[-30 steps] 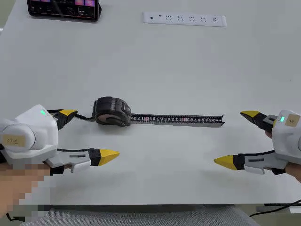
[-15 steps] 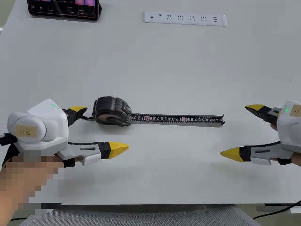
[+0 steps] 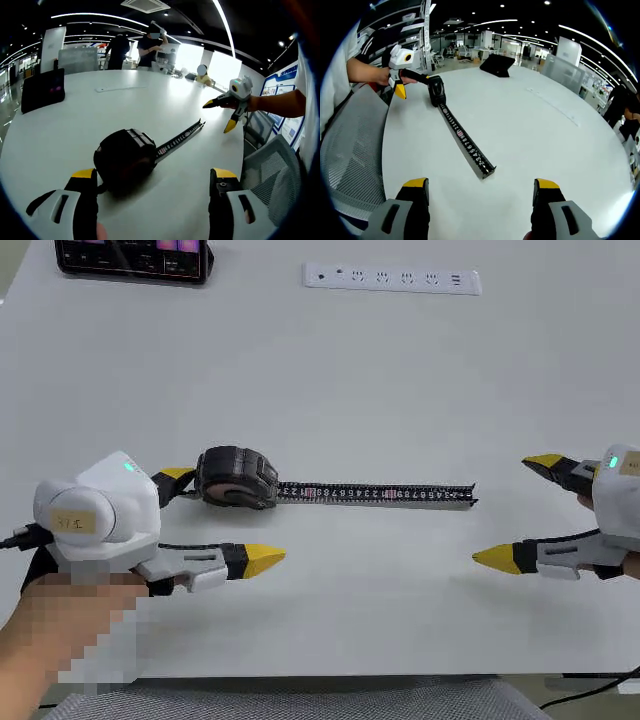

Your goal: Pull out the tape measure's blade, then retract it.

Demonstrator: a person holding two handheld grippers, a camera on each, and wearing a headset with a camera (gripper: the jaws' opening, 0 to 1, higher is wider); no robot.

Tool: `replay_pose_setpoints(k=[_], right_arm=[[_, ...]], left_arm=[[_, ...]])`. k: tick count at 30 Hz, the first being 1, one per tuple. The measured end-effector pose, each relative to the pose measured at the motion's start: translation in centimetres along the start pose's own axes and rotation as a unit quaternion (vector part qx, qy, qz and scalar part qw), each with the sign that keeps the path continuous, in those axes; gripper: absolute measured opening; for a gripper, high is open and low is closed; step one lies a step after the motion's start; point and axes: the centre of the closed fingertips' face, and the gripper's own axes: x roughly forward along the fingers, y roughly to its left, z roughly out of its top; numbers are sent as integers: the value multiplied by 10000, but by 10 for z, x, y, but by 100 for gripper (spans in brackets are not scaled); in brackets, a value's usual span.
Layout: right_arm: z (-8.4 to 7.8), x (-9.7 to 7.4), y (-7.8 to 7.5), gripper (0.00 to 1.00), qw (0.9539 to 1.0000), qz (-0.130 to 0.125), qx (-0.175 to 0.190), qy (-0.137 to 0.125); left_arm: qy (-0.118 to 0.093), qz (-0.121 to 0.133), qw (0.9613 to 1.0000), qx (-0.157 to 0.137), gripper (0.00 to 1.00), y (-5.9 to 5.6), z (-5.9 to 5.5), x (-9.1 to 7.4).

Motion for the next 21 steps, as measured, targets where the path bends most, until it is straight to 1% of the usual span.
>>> replay_pose_setpoints(k=[2, 4, 7, 11, 12, 13, 15, 17, 19, 21], right_arm=[[1, 1, -1, 84, 10000, 51, -43, 33], [4, 1, -1, 83, 9999, 118, -70, 26], [6, 3, -4, 80, 9996, 206, -191, 88], [7, 5, -6, 74, 9987, 364, -315, 171], [7, 5, -6, 72, 9983, 397, -369, 198], [7, 6, -7, 70, 9976, 444, -468, 247], [8, 7, -7, 67, 9969, 509, -539, 268], [9, 8, -8, 62, 9961, 582, -592, 288], [10, 9, -10, 60, 9956, 620, -640, 301], [10, 10, -12, 58, 9951, 662, -669, 307]], left_arm=[[-10, 14, 10000, -24, 91, -1, 0, 1], [-23, 79, 10000, -38, 90, 0, 0, 1], [-42, 200, 9998, -63, 90, 0, 0, 3], [-114, 379, 9990, -231, 90, 1, 3, 5], [-83, 396, 9990, -169, 90, 0, 2, 6], [-79, 469, 9988, -145, 89, 1, 2, 7], [-126, 522, 9982, -267, 89, 1, 4, 7], [-127, 649, 9974, -301, 87, 4, 5, 8], [-155, 710, 9968, -323, 87, 4, 6, 11], [-186, 829, 9957, -377, 87, 5, 7, 12]])
